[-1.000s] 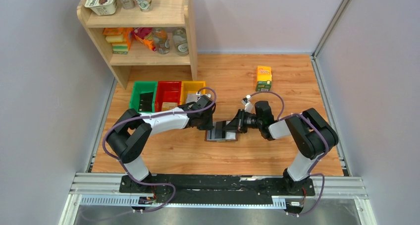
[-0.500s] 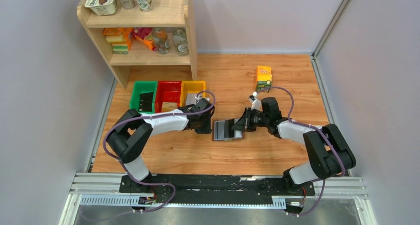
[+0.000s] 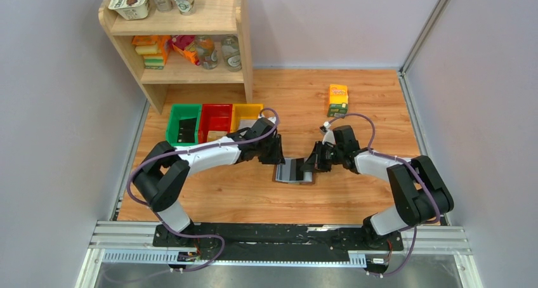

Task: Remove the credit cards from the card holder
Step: Remove the credit card from the card holder.

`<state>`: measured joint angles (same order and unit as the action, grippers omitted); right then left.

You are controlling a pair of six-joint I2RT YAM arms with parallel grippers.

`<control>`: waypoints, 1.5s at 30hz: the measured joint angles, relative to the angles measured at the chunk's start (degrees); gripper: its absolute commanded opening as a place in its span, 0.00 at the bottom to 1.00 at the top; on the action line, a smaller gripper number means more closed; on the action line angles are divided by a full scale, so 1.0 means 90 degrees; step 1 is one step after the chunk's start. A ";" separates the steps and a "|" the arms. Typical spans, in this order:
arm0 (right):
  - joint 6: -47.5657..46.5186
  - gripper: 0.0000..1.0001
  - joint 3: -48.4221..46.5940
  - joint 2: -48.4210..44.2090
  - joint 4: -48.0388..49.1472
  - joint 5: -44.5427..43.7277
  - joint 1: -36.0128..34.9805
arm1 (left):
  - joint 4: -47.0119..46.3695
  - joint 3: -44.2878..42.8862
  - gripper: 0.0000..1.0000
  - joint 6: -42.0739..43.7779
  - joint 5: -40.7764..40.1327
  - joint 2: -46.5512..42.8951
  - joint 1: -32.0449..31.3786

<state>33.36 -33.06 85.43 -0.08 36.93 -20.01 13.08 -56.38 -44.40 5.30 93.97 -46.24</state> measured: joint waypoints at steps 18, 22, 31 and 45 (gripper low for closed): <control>-0.0238 0.00 -0.0114 -0.0032 -0.0571 0.0019 0.0304 | 0.0066 -0.0665 0.31 -0.0185 0.0709 0.1163 -0.0097; -0.0359 0.00 -0.0199 -0.0321 -0.0981 -0.0146 0.0318 | 0.0083 -0.0663 0.31 -0.0211 0.0704 0.1163 -0.0073; -0.0685 0.00 -0.0629 -0.1807 -0.2120 -0.0879 0.0253 | 0.0534 -0.0646 0.52 -0.0291 0.0658 0.0731 0.0032; -0.2210 0.00 -0.1671 -0.3213 -0.2516 -0.4741 -0.2965 | 0.1591 -0.1003 0.69 -0.0840 0.0015 -0.2358 0.0775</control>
<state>13.47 -48.10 56.51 -22.72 -5.74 -46.70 27.40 -65.41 -51.96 5.43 72.75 -39.27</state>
